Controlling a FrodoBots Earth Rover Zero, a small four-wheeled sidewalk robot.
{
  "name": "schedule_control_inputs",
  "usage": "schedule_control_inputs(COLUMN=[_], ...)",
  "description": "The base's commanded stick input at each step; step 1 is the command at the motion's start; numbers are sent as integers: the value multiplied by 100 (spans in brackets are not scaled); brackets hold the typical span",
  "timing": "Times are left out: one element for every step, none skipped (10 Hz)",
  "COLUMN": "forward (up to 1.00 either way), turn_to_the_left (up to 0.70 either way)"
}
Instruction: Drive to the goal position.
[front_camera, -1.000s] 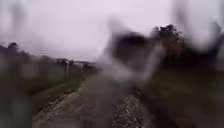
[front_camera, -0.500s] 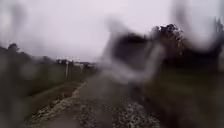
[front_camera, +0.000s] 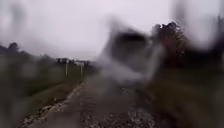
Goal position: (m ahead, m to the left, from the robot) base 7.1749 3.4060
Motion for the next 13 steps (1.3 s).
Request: schedule_control_inputs(forward=[70,70,70,70,70,70,70,70,70,70,70,70,70], turn_to_the_left=[-25,-13,-2,-1,0,0,0,0,0,0,0,0,0])
